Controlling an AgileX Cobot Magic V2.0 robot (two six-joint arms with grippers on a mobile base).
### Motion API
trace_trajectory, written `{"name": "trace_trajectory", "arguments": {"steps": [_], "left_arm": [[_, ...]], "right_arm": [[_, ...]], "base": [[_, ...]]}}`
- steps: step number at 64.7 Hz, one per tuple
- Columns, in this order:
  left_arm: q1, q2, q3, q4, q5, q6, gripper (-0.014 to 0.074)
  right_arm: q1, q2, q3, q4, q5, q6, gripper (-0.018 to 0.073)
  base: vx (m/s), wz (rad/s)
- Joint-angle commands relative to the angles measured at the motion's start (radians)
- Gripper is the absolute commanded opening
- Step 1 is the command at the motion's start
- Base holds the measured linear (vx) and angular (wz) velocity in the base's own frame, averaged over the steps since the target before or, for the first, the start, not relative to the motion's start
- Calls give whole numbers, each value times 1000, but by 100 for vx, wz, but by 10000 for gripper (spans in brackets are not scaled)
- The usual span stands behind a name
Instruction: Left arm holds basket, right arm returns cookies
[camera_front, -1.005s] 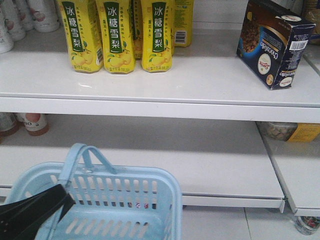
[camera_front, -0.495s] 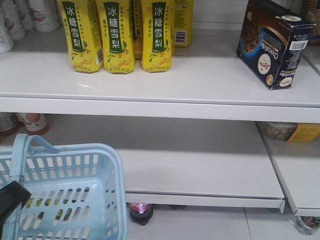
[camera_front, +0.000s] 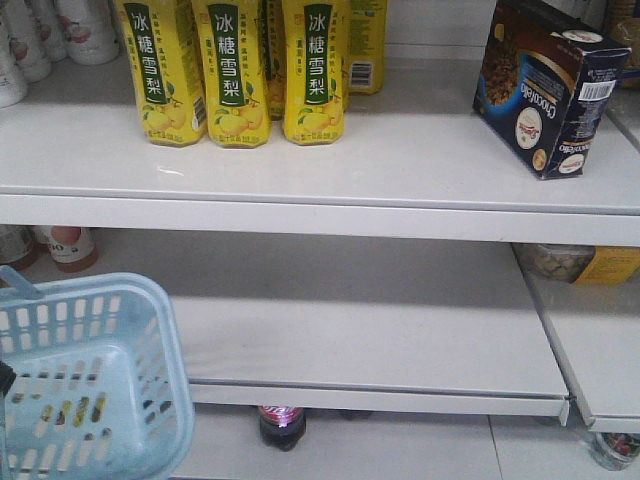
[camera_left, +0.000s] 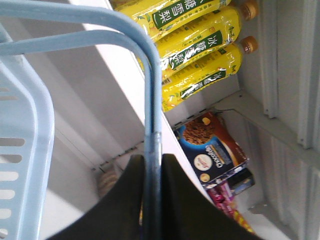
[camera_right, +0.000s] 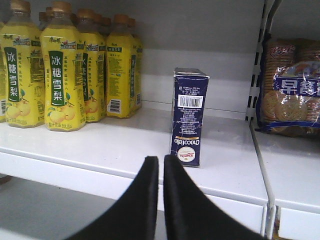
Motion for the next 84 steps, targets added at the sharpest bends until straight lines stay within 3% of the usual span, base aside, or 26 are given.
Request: {"name": "trace_trajectory", "arguments": {"steps": [1,23,33,40,56,68,84], "left_arm": [[34,-14,-27,45,-90,135,-3],[177,-34,-27,48,-86,466,-3],[250,-88,-27,87,-2,645,-3],[300,-126,-27,126,52,697,-3],[369,-182,-27,256,164,702,-3],[417,-206,-27,273,220,702,-3],[430,-276,19,272,249,689,-3]], "right_arm": [[-4,9,-26,-7,-67,-8,-6],[-4,9,-26,-7,-67,-8,-6],[-4,9,-26,-7,-67,-8,-6],[-4,9,-26,-7,-67,-8,-6],[-4,9,-26,-7,-67,-8,-6],[-4,9,-26,-7,-67,-8,-6],[-4,9,-26,-7,-67,-8,-6]], "base": [[0,0],[0,0],[0,0],[0,0],[0,0],[0,0],[0,0]]}}
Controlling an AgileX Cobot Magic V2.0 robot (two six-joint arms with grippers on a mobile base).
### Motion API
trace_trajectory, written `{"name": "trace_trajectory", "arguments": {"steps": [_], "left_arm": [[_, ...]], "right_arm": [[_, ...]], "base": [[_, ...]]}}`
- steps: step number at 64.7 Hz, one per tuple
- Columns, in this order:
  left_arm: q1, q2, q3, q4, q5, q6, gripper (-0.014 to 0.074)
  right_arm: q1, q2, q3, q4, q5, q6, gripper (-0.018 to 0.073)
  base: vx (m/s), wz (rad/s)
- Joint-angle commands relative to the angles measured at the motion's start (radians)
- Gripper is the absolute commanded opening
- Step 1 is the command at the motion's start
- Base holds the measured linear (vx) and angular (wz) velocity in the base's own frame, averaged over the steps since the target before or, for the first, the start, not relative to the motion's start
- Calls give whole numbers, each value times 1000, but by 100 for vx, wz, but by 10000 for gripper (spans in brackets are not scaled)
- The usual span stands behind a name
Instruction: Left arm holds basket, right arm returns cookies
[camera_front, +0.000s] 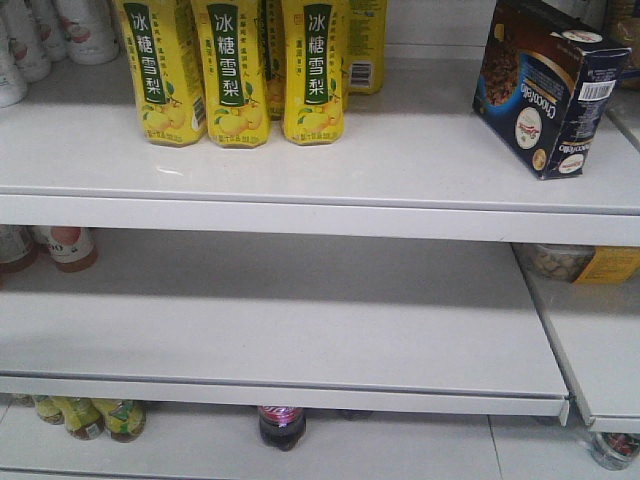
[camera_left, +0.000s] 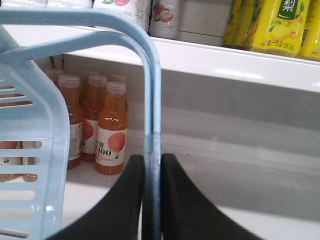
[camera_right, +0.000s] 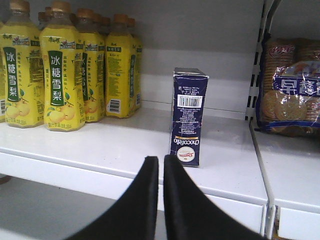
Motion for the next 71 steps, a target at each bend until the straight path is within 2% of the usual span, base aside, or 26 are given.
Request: {"name": "trace_trajectory", "arguments": {"steps": [1,14,24,34,41,44,53,58,71], "left_arm": [[3,-22,-24,20,-82,9,-3],[-2,-12,-25,19,-87,9,-3],[-2,-9,-25,17,-155,6,-3],[-3,-9,-25,-51,-179,22,-3],[-3,-9,-25,-154,-159,130,-3],[-3,-9,-25,-223,-159,205,-3],[-3,-10,-25,-354,-157,387,-3],[-4,-13,-23,-370,-141,427,-3],[-9,-50,-23,-364,1,442,-3]], "right_arm": [[-4,9,-26,-7,-67,-8,-6],[-4,9,-26,-7,-67,-8,-6],[-4,9,-26,-7,-67,-8,-6],[-4,9,-26,-7,-67,-8,-6],[-4,9,-26,-7,-67,-8,-6],[-4,9,-26,-7,-67,-8,-6],[-4,9,-26,-7,-67,-8,-6],[-4,9,-26,-7,-67,-8,-6],[-4,9,-26,-7,-67,-8,-6]], "base": [[0,0],[0,0],[0,0],[0,0],[0,0],[0,0],[0,0],[0,0],[0,0]]}}
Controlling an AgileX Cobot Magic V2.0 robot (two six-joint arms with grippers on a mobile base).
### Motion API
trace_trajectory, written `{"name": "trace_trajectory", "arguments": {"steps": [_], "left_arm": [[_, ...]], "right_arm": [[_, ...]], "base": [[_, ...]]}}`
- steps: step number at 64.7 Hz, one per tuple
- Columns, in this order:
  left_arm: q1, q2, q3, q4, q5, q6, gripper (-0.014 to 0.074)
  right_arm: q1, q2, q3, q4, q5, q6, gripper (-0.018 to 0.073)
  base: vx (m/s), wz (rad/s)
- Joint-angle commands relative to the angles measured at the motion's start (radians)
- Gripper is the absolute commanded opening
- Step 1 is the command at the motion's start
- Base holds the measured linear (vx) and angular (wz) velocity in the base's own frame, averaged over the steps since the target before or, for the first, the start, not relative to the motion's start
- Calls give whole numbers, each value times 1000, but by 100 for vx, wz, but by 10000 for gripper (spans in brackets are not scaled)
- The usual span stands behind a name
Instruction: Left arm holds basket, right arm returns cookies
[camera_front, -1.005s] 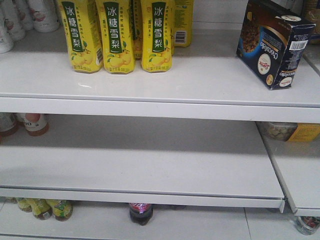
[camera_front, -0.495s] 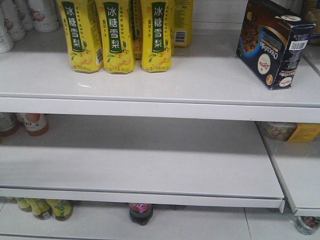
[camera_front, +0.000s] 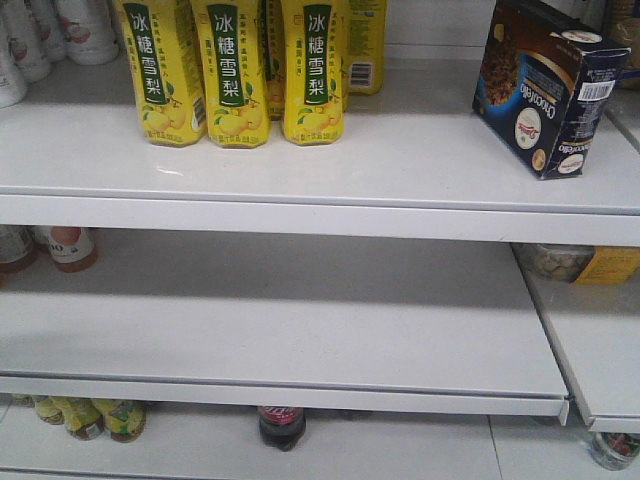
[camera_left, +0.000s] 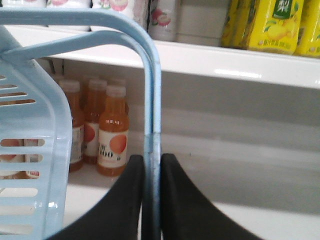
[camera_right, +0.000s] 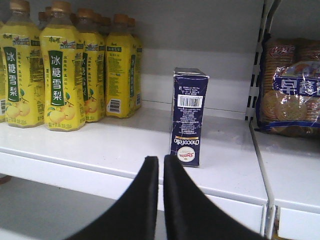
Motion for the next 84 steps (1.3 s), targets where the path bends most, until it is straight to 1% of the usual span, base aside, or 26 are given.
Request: {"name": "trace_trajectory", "arguments": {"steps": [1,8,84], "left_arm": [[-10,-20,-30,4,-27,38,-3],[-11,-20,-27,4,-5,49,-3],[-10,-19,-30,-4,-7,54,-3]], "right_arm": [[-4,9,-26,-7,-67,-8,-6],[-4,9,-26,-7,-67,-8,-6],[-4,9,-26,-7,-67,-8,-6]], "base": [[0,0],[0,0],[0,0]]}}
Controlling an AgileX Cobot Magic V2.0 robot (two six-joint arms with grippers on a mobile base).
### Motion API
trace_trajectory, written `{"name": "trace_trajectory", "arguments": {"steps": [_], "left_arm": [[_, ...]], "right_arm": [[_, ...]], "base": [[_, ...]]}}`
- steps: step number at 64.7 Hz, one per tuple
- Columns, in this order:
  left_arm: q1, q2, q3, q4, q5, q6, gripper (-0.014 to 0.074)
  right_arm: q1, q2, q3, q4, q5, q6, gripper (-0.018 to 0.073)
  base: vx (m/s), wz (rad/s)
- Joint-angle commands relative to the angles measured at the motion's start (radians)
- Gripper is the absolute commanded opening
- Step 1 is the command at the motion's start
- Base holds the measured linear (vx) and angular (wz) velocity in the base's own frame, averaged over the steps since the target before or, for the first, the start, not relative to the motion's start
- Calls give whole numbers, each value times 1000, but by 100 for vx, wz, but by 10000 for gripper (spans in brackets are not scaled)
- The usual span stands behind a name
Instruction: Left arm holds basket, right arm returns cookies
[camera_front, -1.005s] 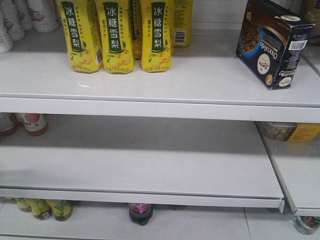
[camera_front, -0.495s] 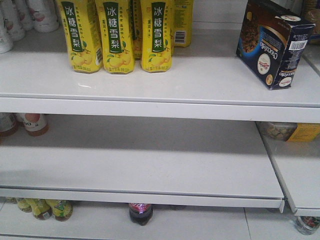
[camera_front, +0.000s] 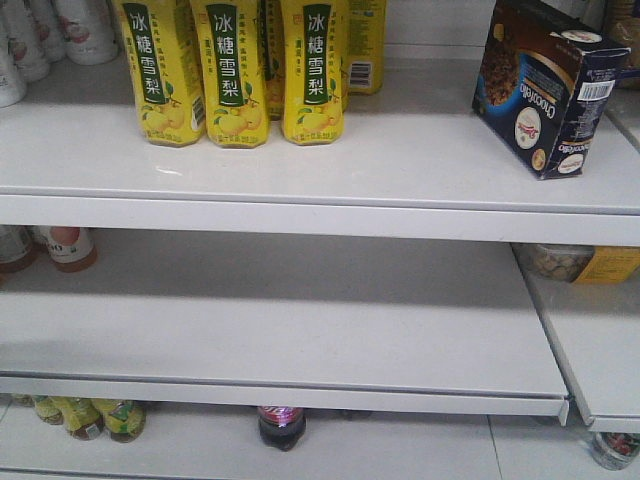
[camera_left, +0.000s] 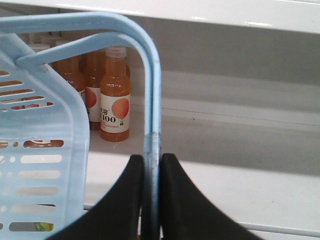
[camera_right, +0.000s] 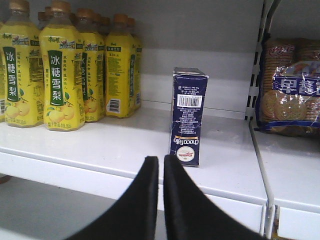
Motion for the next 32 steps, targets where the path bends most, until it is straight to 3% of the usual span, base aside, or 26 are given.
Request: {"name": "trace_trajectory", "arguments": {"steps": [1,23,32], "left_arm": [[-7,-19,-30,10,-103,22,-3],[-7,-19,-30,10,-103,22,-3],[-7,-19,-30,10,-103,22,-3]], "right_arm": [[-4,9,-27,-7,-68,-8,-6],[-7,11,-23,-27,-92,-13,-6],[-56,2,36,-73,-154,-10,-6]], "base": [[0,0],[0,0],[0,0]]}}
